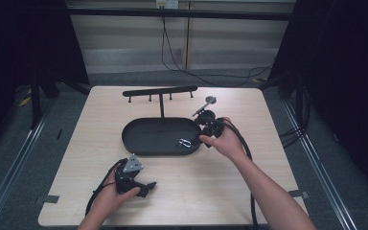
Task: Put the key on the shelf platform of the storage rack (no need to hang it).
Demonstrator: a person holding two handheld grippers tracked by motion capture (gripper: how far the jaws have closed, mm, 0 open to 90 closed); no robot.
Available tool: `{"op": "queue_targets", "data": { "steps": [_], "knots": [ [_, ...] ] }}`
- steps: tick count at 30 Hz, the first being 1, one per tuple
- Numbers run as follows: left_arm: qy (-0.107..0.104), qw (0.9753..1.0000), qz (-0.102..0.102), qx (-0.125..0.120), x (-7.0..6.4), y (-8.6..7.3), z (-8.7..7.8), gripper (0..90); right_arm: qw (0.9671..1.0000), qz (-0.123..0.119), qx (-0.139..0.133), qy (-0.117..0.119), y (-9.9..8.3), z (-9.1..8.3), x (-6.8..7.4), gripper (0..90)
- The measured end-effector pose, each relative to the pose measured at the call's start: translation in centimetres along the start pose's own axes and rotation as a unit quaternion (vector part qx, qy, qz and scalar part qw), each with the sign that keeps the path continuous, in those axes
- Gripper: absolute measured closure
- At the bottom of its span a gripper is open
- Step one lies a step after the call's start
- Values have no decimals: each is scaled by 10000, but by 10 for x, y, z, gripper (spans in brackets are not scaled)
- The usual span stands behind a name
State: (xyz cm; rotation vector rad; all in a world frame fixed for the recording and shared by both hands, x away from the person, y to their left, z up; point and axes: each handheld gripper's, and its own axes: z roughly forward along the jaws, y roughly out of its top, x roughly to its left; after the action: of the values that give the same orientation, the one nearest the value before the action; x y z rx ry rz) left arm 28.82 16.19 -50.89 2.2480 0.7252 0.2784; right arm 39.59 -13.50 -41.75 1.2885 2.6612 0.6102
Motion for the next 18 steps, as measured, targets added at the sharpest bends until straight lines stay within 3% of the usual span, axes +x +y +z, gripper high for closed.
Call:
{"op": "queue_targets", "data": {
  "steps": [18],
  "knots": [
    [7,10000,2,-2,0,0,0,87,9999,-100,-24,87,-20,-5,4,289]
  ]
}}
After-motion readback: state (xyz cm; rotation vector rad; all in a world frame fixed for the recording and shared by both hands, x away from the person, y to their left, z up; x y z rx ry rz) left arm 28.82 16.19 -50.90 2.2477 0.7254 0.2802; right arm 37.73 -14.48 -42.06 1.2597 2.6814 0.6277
